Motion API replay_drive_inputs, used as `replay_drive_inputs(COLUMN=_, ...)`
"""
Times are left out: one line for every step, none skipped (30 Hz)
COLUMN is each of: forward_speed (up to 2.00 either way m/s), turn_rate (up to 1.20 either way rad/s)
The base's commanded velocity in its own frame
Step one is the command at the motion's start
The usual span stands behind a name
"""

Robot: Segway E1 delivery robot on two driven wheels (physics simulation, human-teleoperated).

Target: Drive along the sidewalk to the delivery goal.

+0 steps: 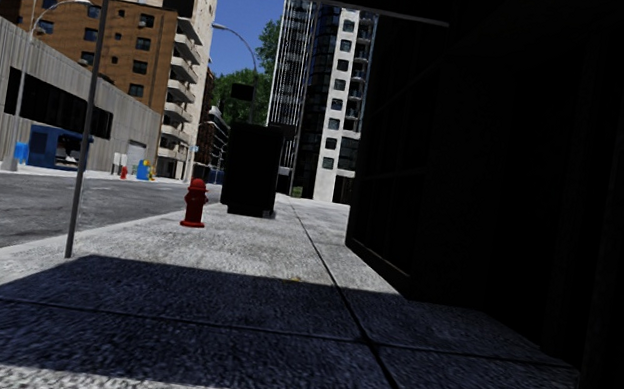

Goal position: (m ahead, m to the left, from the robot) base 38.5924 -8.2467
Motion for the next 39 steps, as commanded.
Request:
replay_drive_inputs(forward_speed=2.0, turn_rate=0.0)
replay_drive_inputs(forward_speed=2.0, turn_rate=0.0)
replay_drive_inputs(forward_speed=2.0, turn_rate=0.0)
replay_drive_inputs(forward_speed=2.0, turn_rate=0.0)
replay_drive_inputs(forward_speed=2.0, turn_rate=0.0)
replay_drive_inputs(forward_speed=2.0, turn_rate=0.0)
replay_drive_inputs(forward_speed=2.0, turn_rate=0.0)
replay_drive_inputs(forward_speed=2.0, turn_rate=0.0)
replay_drive_inputs(forward_speed=2.0, turn_rate=0.0)
replay_drive_inputs(forward_speed=2.0, turn_rate=0.0)
replay_drive_inputs(forward_speed=2.0, turn_rate=0.0)
replay_drive_inputs(forward_speed=2.0, turn_rate=0.0)
replay_drive_inputs(forward_speed=2.0, turn_rate=0.0)
replay_drive_inputs(forward_speed=2.0, turn_rate=0.02)
replay_drive_inputs(forward_speed=2.0, turn_rate=0.08)
replay_drive_inputs(forward_speed=2.0, turn_rate=0.08)
replay_drive_inputs(forward_speed=2.0, turn_rate=0.11)
replay_drive_inputs(forward_speed=2.0, turn_rate=0.13)
replay_drive_inputs(forward_speed=2.0, turn_rate=0.13)
replay_drive_inputs(forward_speed=2.0, turn_rate=0.16)
replay_drive_inputs(forward_speed=2.0, turn_rate=0.18)
replay_drive_inputs(forward_speed=2.0, turn_rate=0.19)
replay_drive_inputs(forward_speed=2.0, turn_rate=0.19)
replay_drive_inputs(forward_speed=2.0, turn_rate=0.19)
replay_drive_inputs(forward_speed=2.0, turn_rate=0.19)
replay_drive_inputs(forward_speed=2.0, turn_rate=0.2)
replay_drive_inputs(forward_speed=2.0, turn_rate=0.2)
replay_drive_inputs(forward_speed=2.0, turn_rate=0.2)
replay_drive_inputs(forward_speed=2.0, turn_rate=0.2)
replay_drive_inputs(forward_speed=2.0, turn_rate=0.2)
replay_drive_inputs(forward_speed=2.0, turn_rate=0.23)
replay_drive_inputs(forward_speed=2.0, turn_rate=0.27)
replay_drive_inputs(forward_speed=2.0, turn_rate=0.33)
replay_drive_inputs(forward_speed=2.0, turn_rate=0.34)
replay_drive_inputs(forward_speed=2.0, turn_rate=0.34)
replay_drive_inputs(forward_speed=2.0, turn_rate=0.35)
replay_drive_inputs(forward_speed=2.0, turn_rate=0.3)
replay_drive_inputs(forward_speed=2.0, turn_rate=0.09)
replay_drive_inputs(forward_speed=2.0, turn_rate=0.0)
